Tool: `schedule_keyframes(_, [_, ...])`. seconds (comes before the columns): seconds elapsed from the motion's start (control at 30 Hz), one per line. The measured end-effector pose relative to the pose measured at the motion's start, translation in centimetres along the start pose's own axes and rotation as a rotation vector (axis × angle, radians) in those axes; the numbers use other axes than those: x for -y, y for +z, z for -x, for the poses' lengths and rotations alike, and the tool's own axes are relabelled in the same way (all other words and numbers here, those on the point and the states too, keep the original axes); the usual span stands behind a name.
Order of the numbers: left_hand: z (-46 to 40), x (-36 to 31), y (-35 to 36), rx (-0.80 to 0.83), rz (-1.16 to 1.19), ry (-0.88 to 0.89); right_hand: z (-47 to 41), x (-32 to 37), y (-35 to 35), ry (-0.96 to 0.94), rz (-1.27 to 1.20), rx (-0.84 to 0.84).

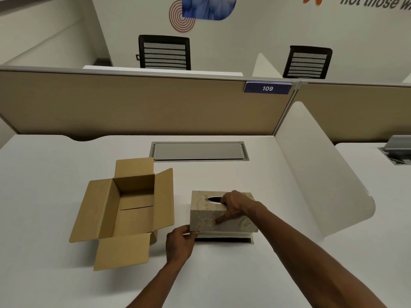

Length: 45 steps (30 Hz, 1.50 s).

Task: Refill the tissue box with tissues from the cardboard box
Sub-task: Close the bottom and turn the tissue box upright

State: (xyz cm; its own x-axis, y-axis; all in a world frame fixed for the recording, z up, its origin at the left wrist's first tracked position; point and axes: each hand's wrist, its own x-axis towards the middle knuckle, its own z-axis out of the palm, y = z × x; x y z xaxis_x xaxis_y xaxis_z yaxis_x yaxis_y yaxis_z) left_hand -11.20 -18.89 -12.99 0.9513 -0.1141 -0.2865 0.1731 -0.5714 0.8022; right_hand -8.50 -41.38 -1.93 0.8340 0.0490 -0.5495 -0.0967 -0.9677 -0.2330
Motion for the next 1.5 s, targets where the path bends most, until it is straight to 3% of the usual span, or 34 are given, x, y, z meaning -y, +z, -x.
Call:
schedule_keyframes(0.27, [0.5, 0.5, 0.0, 0.035, 0.028, 0.018, 1.1, 0.4, 1.9, -0.002, 0.043, -0.098])
schedule_keyframes(0.7, [0.5, 1.6, 0.4, -0.006, -0.032, 0.01, 2.6, 1.7, 6.5, -0.005, 0.311, -0.368])
schedule_keyframes(1.5, [1.3, 1.7, 0.2, -0.006, -0.145, 0.101, 4.2, 1.7, 12.8, 0.035, 0.186, -0.662])
